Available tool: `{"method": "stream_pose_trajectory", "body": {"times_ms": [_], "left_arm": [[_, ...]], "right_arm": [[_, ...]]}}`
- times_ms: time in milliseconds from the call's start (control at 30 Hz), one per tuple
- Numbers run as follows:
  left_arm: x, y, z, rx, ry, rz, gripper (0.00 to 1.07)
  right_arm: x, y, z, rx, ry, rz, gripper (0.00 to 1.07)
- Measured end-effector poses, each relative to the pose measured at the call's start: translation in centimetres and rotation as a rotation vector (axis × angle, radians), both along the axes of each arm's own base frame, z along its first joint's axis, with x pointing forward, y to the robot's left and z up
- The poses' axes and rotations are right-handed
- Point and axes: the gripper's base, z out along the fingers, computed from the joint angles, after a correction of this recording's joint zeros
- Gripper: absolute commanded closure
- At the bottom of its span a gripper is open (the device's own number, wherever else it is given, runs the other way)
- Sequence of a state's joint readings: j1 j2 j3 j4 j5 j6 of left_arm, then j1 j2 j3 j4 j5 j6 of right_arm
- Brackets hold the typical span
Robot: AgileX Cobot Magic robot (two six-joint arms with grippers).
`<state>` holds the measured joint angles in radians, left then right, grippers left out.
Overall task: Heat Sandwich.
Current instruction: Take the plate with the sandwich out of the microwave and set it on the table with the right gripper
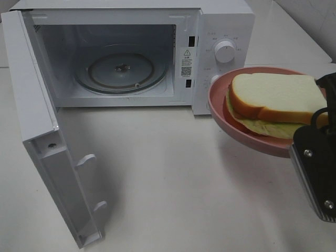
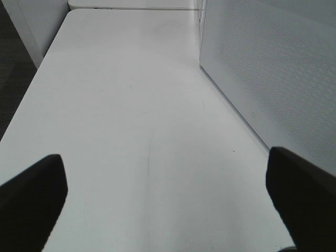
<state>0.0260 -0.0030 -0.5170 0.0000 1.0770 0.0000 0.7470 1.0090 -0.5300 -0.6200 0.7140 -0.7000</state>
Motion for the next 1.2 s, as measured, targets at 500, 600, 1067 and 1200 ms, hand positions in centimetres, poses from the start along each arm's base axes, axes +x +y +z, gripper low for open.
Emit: {"method": "stream_pose_trajectory", "body": {"times_ms": [500, 600, 1067, 1200], "left_arm": [[0.0, 0.0, 0.0, 0.000, 0.000, 0.000, 0.09], [0.0, 0.0, 0.0, 0.000, 0.000, 0.000, 0.09], [0.0, 0.0, 0.0, 0.000, 0.000, 0.000, 0.09], [0.0, 0.0, 0.0, 0.000, 0.000, 0.000, 0.09]], "right_arm": [[-0.7, -1.9, -0.2, -0.002, 0.030, -0.367, 1.07], [-0.8, -2.3, -0.1, -0.013, 0.023, -0.432, 1.07], [-1.7, -3.7, 0.0, -0.043, 0.012, -0.712, 1.07], [-1.7, -3.9, -0.1, -0.047, -0.007, -0.801, 1.07]]}}
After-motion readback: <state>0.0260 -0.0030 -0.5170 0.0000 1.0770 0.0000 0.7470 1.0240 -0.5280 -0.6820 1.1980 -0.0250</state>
